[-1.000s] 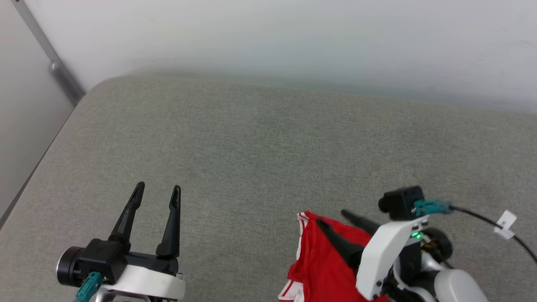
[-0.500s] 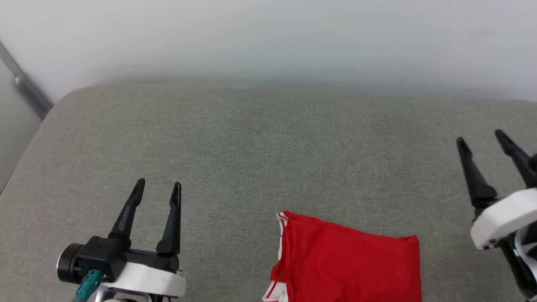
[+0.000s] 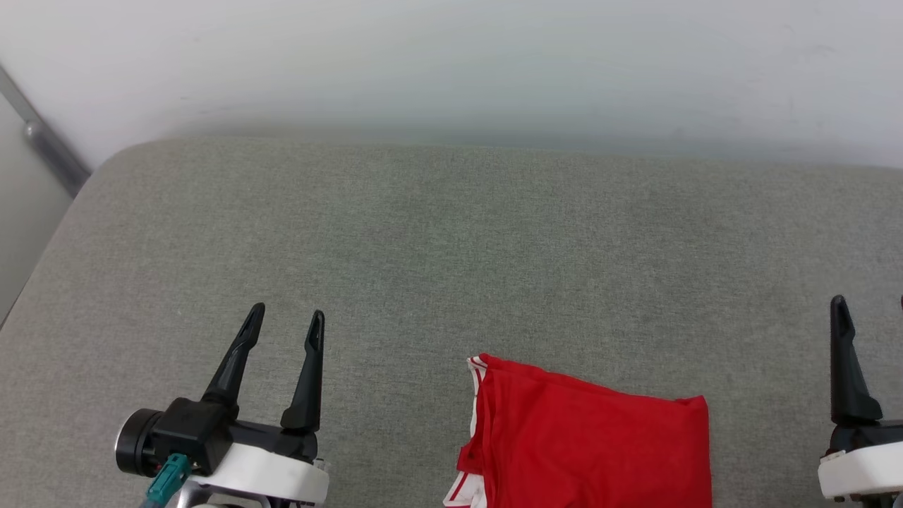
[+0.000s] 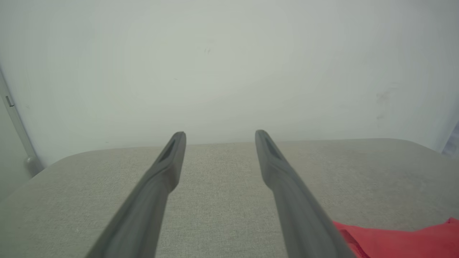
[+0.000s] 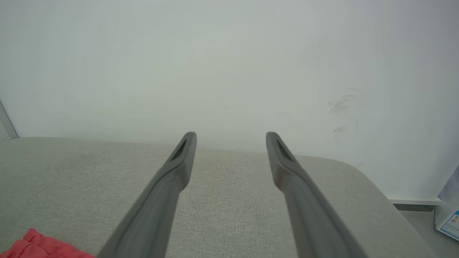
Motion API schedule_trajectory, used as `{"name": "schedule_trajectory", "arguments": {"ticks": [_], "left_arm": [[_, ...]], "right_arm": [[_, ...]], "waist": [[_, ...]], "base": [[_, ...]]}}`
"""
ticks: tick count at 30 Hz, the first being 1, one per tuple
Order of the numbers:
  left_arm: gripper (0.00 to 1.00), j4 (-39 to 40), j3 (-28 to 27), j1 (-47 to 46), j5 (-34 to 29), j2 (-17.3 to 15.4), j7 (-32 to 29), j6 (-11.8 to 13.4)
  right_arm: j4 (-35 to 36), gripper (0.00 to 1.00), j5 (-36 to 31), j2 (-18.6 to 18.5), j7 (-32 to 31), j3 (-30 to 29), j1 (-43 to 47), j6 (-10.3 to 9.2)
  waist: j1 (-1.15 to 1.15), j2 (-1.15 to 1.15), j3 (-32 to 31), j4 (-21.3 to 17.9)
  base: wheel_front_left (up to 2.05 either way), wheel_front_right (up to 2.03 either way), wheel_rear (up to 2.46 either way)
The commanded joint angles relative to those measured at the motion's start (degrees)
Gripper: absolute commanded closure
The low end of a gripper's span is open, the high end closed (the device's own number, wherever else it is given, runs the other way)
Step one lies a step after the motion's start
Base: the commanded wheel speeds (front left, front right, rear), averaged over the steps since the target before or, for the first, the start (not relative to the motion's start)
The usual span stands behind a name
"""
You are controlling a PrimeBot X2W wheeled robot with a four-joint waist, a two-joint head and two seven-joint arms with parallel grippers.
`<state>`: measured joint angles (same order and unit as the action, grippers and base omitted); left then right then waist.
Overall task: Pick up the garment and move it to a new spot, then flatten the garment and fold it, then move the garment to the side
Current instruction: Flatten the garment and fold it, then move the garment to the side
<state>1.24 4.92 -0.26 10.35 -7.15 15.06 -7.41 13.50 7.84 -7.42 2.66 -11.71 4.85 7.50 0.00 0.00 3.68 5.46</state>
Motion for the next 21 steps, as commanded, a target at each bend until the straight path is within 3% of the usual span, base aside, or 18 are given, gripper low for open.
{"name": "schedule_trajectory", "arguments": {"ticks": [1,8,21], "left_arm": [[0.00,-0.09,-0.05,-0.16,0.05,-0.05,0.14,-0.06],[0.00,0.20,0.92,0.06,-0.24,0.13,0.14,-0.06],[0.00,-0.27,1.66,0.14,0.31,-0.16,0.14,-0.06]], "right_arm": [[0.39,0.00,-0.26,0.14,0.36,0.12,0.63,-0.03],[2.42,0.00,-1.09,2.92,1.21,-0.25,3.36,-0.03],[4.19,0.00,-1.96,3.87,-1.30,1.80,4.39,-0.03]], "waist": [[0.00,0.00,-0.09,0.05],[0.00,0.00,-0.65,0.40],[0.00,0.00,-0.71,0.46]], "base": [[0.00,0.00,0.00],[0.00,0.00,0.00],[0.00,0.00,0.00]]}}
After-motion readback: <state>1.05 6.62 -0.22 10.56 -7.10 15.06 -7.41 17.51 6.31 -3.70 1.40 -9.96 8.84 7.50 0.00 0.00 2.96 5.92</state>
